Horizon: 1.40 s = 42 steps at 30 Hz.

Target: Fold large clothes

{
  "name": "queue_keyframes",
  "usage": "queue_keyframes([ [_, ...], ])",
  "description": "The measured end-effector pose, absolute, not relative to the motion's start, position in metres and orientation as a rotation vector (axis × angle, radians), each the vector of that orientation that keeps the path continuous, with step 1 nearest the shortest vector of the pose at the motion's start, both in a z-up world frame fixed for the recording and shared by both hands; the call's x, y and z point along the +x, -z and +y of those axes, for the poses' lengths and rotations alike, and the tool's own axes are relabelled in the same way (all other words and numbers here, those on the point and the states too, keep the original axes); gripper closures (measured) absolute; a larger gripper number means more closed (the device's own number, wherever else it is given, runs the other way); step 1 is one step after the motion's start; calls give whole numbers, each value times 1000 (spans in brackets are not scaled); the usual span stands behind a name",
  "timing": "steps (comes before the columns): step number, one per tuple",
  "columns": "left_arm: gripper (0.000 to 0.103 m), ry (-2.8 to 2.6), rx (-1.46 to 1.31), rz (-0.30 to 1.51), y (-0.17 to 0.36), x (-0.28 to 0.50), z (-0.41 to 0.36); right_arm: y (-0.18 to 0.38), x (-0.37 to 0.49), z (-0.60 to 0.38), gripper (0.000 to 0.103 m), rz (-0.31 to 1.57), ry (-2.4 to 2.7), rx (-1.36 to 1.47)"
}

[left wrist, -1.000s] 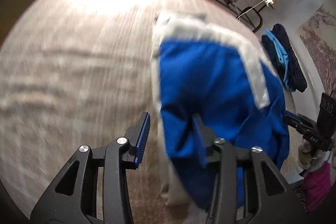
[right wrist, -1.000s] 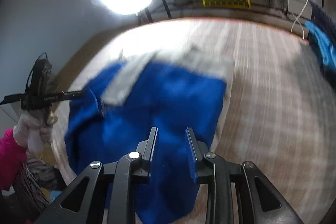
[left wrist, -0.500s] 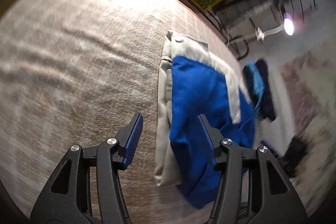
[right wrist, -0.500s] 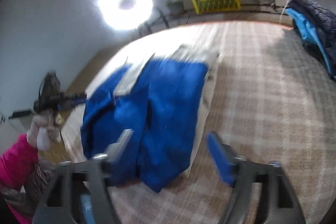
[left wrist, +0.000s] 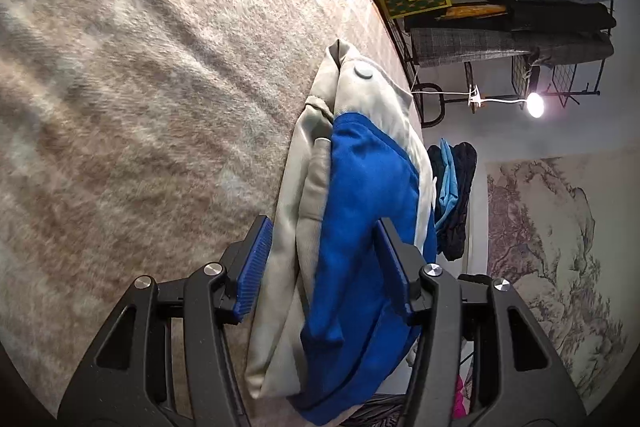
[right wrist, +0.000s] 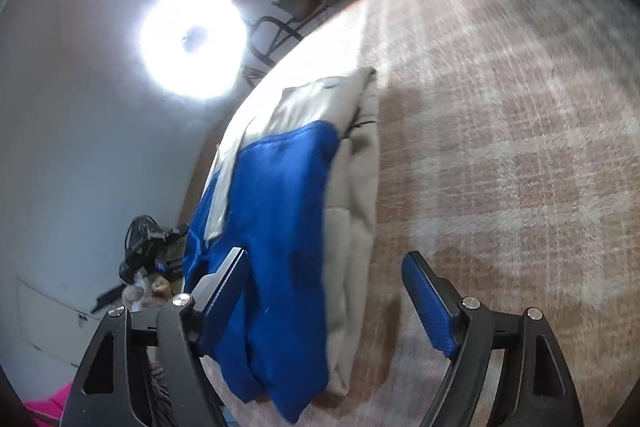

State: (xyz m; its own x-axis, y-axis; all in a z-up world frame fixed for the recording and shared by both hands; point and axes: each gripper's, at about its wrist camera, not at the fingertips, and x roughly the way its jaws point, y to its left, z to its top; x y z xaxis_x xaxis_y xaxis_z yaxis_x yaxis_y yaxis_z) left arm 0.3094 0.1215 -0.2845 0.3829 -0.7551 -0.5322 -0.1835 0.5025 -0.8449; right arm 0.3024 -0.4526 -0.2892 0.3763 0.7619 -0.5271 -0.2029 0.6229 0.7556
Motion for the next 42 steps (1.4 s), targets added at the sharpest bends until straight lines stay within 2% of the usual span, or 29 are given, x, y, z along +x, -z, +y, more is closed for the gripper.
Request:
queue_keyframes([
  [5,49,478,-1014,1185,292,323,113,301,318,-441,32,1049,-719,668],
  [16,49,495,-1012,1160,291,343,101,302,335,-419,41,1038,-784,693],
  [26,49,430,-787,1152,270,347,67,292,354,-390,42,1040,-738,659],
  [31,54,433,-713,1139,261,343,56,278,354,-373,54,1041,-697,548],
  [35,52,435,-712,1141,266,344,56,278,357,-369,54,1033,-693,548],
  [40,50,437,-713,1142,269,345,55,277,351,-372,41,1020,-703,526],
  [42,55,429,-698,1127,266,342,54,271,346,-365,41,1021,-680,460],
])
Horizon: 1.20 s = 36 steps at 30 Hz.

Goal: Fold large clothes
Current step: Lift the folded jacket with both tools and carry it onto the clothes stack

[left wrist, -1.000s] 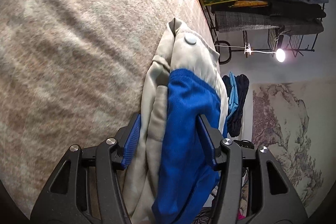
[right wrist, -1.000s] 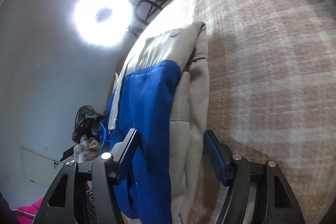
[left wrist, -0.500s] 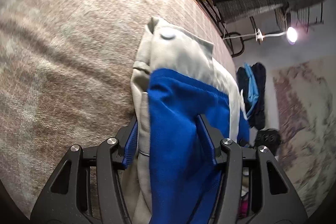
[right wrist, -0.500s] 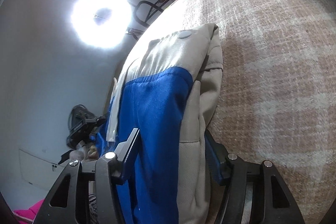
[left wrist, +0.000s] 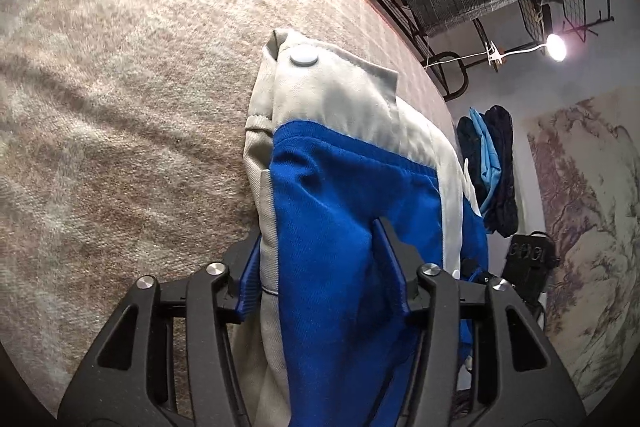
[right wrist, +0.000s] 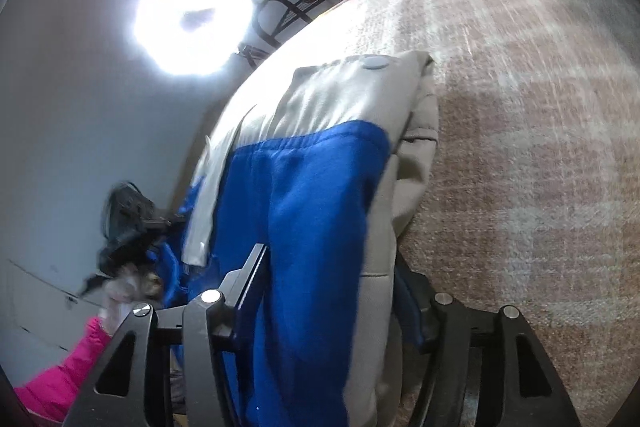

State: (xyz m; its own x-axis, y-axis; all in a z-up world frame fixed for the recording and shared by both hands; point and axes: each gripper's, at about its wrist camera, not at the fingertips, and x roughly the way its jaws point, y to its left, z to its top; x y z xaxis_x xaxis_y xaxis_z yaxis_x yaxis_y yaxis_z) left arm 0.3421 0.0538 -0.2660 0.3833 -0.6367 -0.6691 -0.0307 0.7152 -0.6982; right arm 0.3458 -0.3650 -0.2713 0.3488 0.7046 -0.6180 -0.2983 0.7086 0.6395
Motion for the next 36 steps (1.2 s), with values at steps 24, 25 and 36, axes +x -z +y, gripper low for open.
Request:
queue_keyframes([
  [24,75,606,-557,1029,191,312,-19,179,302,-379,70,884,-622,222],
  [25,75,619,-557,1028,188,312,-26,176,302,-383,70,880,-615,219],
  [36,76,810,-496,1005,157,339,-141,138,286,-487,71,820,-507,196],
])
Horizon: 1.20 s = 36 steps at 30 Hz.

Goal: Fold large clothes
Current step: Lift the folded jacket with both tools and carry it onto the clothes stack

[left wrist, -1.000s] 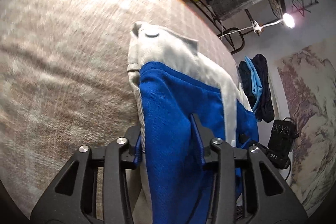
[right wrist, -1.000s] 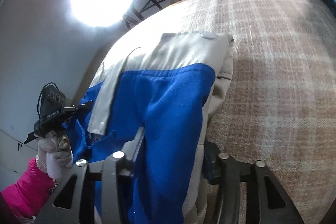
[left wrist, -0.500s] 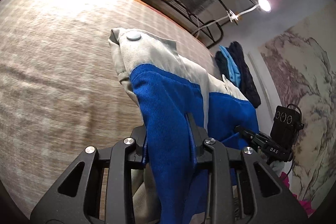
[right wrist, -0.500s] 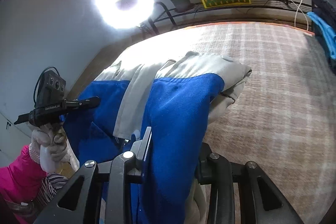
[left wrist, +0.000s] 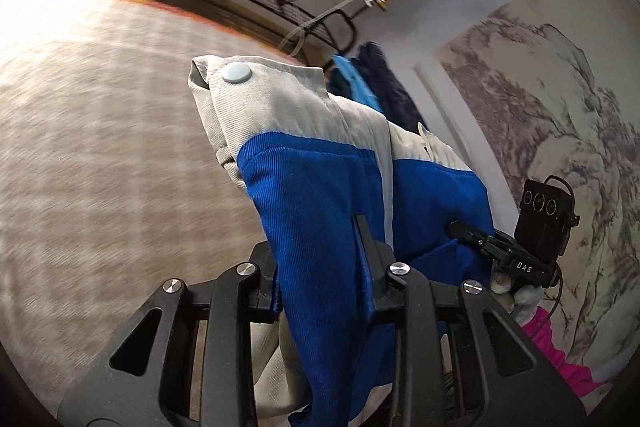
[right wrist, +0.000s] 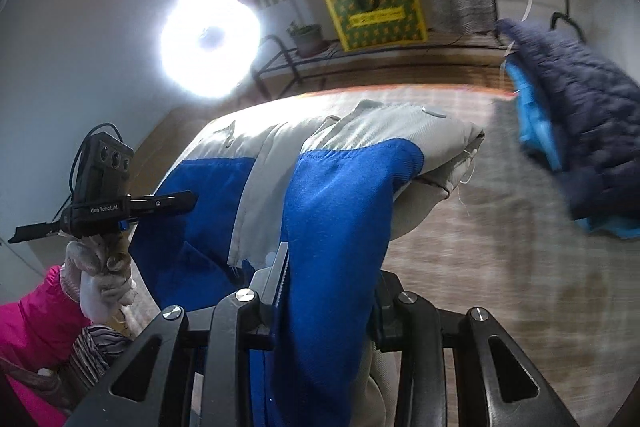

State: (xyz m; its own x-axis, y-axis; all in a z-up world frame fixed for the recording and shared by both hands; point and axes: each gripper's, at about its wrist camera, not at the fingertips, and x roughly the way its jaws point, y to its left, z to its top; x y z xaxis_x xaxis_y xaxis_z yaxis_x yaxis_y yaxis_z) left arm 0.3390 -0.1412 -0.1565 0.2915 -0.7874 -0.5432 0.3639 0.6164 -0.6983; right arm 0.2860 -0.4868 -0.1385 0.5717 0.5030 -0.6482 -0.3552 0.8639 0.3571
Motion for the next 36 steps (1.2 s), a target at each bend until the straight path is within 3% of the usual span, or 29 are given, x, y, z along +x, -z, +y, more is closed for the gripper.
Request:
queue_keyframes([
  [12,76,989,-442,933,95,408,-302,71,300,-621,71,720,-351,176],
  [25,76,1045,-377,824,38,511,-456,11,388,-750,72,580,-225,160],
  [30,76,1011,-393,820,59,549,-490,14,434,-784,72,555,-189,147],
  [36,76,870,-365,910,123,577,-514,78,494,-805,71,624,-127,141],
])
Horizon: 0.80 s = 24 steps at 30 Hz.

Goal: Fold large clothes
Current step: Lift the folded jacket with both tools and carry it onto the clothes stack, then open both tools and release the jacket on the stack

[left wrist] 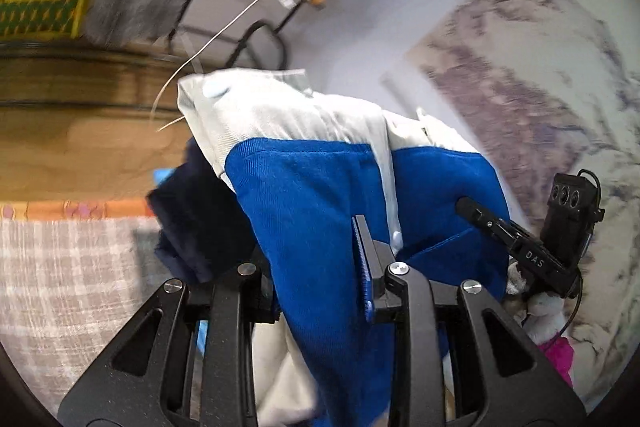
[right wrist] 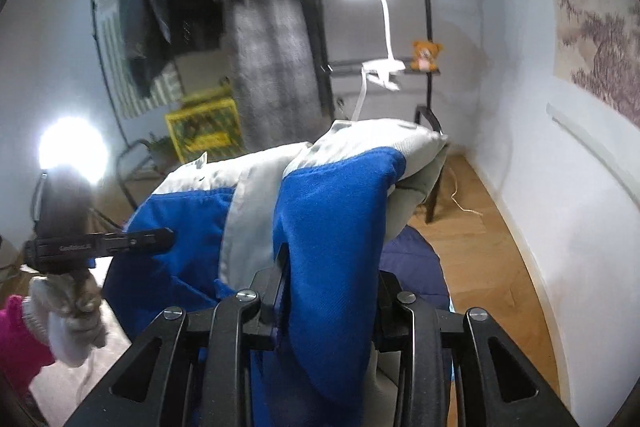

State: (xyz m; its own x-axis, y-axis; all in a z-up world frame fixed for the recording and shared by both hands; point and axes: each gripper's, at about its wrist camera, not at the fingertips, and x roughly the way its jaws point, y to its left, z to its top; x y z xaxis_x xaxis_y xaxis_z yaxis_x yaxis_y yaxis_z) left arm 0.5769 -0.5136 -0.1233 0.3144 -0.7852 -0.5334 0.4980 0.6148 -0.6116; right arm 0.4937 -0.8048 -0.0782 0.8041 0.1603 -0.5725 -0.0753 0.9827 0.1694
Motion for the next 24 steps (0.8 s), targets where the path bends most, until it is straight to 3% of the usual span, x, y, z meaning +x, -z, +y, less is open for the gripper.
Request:
queue_keyframes([
  [2,75,835,-338,911,136,578,-513,105,512,-817,66,713,-48,138],
  [4,72,819,-321,911,142,580,-509,118,518,-833,50,743,67,149],
  [11,62,751,-276,928,144,575,-507,125,506,-849,45,726,227,126],
  [24,62,750,-194,819,67,519,-476,63,459,-816,43,637,218,107],
])
